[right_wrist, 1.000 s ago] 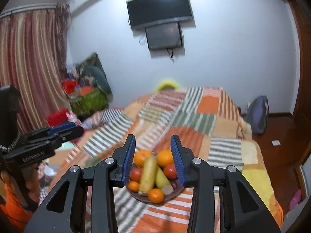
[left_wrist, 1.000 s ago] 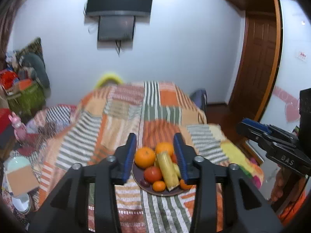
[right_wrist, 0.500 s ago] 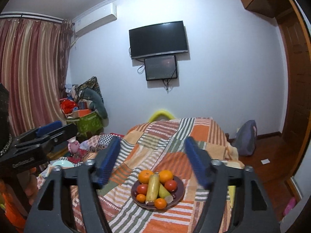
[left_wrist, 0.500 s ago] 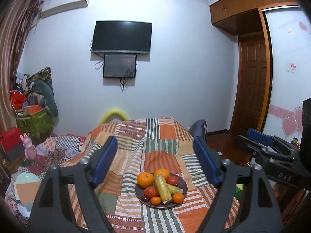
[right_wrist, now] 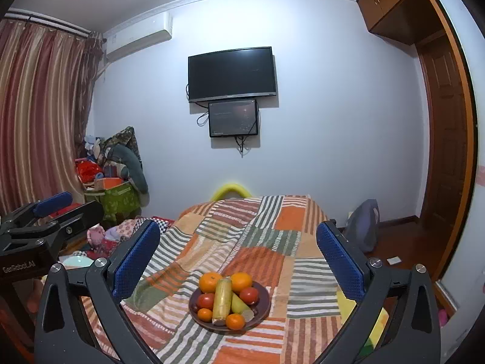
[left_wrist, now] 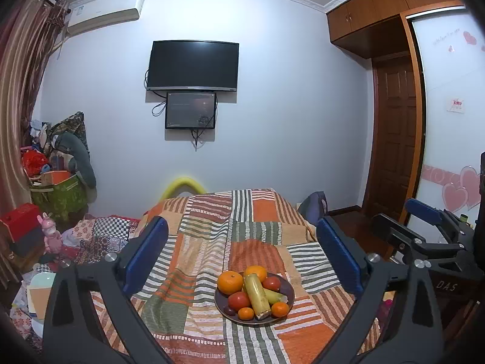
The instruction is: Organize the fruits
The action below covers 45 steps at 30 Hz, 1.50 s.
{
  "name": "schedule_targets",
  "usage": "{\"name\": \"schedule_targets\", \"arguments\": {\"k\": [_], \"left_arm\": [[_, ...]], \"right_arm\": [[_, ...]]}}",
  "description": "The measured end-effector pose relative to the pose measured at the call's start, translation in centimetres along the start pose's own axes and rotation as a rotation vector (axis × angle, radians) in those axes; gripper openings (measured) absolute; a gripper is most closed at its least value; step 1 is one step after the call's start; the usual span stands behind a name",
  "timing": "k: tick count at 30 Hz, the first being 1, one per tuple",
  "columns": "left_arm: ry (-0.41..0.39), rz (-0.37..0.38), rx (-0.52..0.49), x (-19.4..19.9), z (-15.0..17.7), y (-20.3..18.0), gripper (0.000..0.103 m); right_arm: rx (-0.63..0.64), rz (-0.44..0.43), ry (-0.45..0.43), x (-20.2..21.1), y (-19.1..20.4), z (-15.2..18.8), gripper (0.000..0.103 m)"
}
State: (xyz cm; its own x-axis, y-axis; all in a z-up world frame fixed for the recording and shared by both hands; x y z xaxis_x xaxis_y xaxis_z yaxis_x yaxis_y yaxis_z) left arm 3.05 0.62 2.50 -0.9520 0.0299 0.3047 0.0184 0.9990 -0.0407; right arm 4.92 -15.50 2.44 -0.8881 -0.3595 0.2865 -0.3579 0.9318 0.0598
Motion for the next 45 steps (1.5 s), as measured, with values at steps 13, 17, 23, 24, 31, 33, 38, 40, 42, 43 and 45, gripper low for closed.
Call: {"name": "schedule_targets", "arguments": {"k": [13, 17, 23, 24, 31, 33, 38, 40, 42, 43, 45], "left_arm": [[0.005, 0.004, 0.005, 0.01, 0.09, 0.12, 0.102], [0.005, 0.005, 0.005, 0.08, 0.05, 0.06, 0.102], [0.002, 0.005, 0.001, -0.02, 0.17, 0.09, 0.102], [0.004, 0.006, 0.003, -0.05, 0.19, 0.13, 0.103], [0.008, 0.006, 0.004, -0.09, 0.12, 0.11, 0.103], [0.007, 0.006, 0.004, -0.08, 0.1, 0.12, 0.103], [0.01, 0.008, 0.006, -0.13, 0.09, 0.08, 0.103], [0.011, 0.007, 0.006, -0.22, 0.12, 0.04, 0.103], [0.013, 0.008, 0.006, -0.22, 0.11, 0.06, 0.103], [0.014, 0.009, 0.006, -0.22, 0.11, 0.06, 0.103], [0.015, 0.008, 0.004, -0.26, 0.08, 0.02, 0.103]], "right_arm": [[0.0, 0.003, 0.001, 0.54, 0.04, 0.33, 0.103], [0.0, 0.005, 0.0, 0.65, 0.07, 0.28, 0.103], [-0.002, 0.006, 0.0, 0.83, 0.0, 0.19, 0.103], [-0.002, 0.006, -0.001, 0.85, 0.0, 0.19, 0.103], [-0.001, 0.005, -0.004, 0.94, 0.13, 0.01, 0.103], [-0.001, 0.006, -0.004, 1.01, 0.15, -0.04, 0.103], [0.0, 0.005, -0.004, 0.99, 0.16, -0.01, 0.103], [0.0, 0.005, -0.005, 1.03, 0.16, -0.01, 0.103], [0.0, 0.005, -0.006, 1.08, 0.15, -0.06, 0.103], [0.001, 0.005, -0.006, 1.12, 0.15, -0.11, 0.103], [0.001, 0.005, -0.006, 1.12, 0.15, -0.12, 0.103]]}}
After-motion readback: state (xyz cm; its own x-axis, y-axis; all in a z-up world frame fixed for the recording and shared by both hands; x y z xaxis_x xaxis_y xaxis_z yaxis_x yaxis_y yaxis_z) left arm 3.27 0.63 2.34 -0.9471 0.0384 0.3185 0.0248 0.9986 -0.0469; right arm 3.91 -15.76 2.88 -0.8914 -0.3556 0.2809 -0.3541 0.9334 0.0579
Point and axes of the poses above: each gripper's, at about its wrist camera, not at the fingertips, and x roughly against the way its jaws point, y to its left, z to its underside, the point moved 1 cm from there along -x, roughly the way its jaws point, and after that the axes turned 6 degrees about y, right-handed, at the moved point
